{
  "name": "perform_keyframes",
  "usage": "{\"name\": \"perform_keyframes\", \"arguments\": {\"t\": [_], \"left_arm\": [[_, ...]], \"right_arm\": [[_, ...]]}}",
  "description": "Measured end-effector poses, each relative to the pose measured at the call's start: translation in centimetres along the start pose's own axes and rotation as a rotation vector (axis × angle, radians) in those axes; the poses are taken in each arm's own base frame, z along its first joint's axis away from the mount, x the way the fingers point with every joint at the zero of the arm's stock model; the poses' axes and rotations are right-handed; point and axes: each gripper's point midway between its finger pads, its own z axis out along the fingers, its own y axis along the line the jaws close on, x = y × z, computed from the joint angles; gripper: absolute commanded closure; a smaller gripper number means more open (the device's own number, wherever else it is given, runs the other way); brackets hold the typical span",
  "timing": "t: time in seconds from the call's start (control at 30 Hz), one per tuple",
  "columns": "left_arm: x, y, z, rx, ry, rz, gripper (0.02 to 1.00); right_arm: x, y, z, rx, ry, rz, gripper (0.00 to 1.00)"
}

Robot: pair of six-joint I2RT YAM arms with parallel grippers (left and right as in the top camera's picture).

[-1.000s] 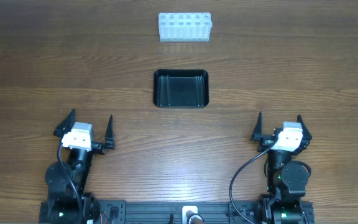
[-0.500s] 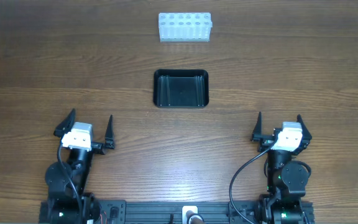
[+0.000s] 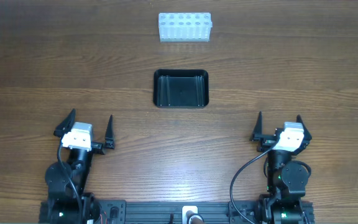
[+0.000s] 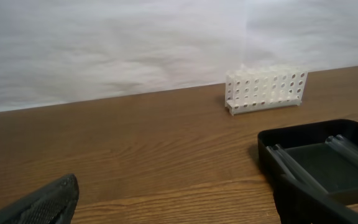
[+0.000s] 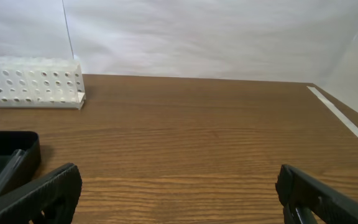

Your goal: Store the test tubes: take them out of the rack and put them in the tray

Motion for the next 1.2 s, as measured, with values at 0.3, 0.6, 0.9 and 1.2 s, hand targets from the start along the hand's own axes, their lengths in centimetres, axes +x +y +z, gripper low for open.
{"name": "perform_keyframes", "arguments": {"t": [0.3, 0.6, 0.9, 1.2], "left_arm": [[0.00, 0.00, 0.00, 0.000, 0.000, 0.000, 0.018], [0.00, -0.01, 0.00, 0.000, 0.000, 0.000, 0.018], [0.00, 0.00, 0.00, 0.000, 0.000, 0.000, 0.018], [0.00, -0.01, 0.00, 0.000, 0.000, 0.000, 0.018]], "right_arm": [[0.00, 0.01, 0.00, 0.000, 0.000, 0.013, 0.007], [0.00, 0.01, 0.00, 0.000, 0.000, 0.014, 0.007], [0.00, 0.01, 0.00, 0.000, 0.000, 0.014, 0.007], [0.00, 0.00, 0.00, 0.000, 0.000, 0.014, 0.007]]}}
